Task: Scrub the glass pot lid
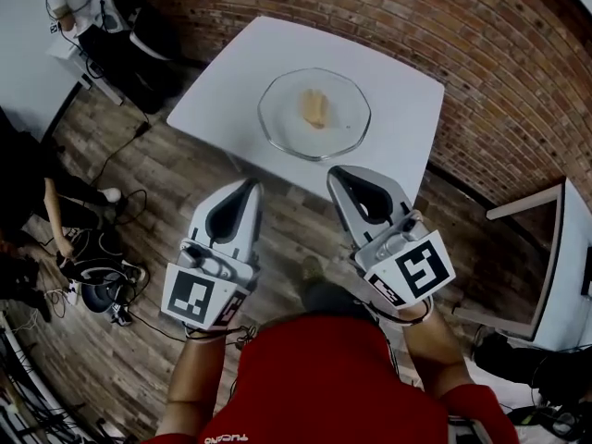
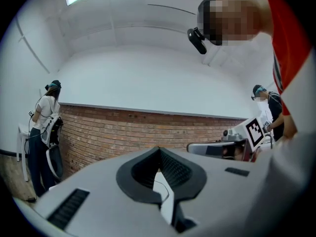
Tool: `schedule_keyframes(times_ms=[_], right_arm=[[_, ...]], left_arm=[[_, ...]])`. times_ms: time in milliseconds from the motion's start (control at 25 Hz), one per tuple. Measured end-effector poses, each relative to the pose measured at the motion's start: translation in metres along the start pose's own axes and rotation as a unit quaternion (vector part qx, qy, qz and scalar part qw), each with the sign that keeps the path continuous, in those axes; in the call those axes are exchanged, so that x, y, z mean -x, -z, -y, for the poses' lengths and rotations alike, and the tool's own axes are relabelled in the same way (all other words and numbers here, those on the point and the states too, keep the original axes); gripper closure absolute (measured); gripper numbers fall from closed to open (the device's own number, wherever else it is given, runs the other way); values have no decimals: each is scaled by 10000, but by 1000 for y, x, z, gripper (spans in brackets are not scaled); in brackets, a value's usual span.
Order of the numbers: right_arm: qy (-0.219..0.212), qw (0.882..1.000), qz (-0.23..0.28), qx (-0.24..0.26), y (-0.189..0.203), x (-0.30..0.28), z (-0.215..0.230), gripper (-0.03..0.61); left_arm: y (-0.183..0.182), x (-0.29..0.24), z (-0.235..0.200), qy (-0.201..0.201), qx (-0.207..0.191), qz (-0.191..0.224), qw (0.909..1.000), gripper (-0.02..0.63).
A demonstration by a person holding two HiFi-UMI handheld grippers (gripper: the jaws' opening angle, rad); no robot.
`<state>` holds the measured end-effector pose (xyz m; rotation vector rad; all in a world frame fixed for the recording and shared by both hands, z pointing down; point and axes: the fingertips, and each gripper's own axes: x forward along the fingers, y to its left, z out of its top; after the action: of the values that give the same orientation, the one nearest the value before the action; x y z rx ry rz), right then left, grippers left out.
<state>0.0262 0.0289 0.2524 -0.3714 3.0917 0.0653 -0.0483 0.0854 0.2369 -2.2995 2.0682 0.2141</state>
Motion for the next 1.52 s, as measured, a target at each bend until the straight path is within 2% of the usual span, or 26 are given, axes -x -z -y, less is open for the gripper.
schedule_keyframes(times_ms=[440,840,1200,1400,1520], right_arm=[[-71,9999,-77,-59,18,-57,92,548],[60,9997,-215,-31,33,-102,124,548],[715,9968,-347,51,42,-172,159,548],[1246,9914,-384,77,47,-206,179,548],[1544,9867,-487,124,52,-224,187,548]], left_arm=[[26,-94,-44,-185,-59,-193,9996,597],[41,-143,-84,-23,26,-313,9995,597],[50,-205,-148,710,138,-321,9969,597],[60,-232,-182,1269,154,-401,9910,597],[71,-244,-208,1423,190,-497,9884,597]])
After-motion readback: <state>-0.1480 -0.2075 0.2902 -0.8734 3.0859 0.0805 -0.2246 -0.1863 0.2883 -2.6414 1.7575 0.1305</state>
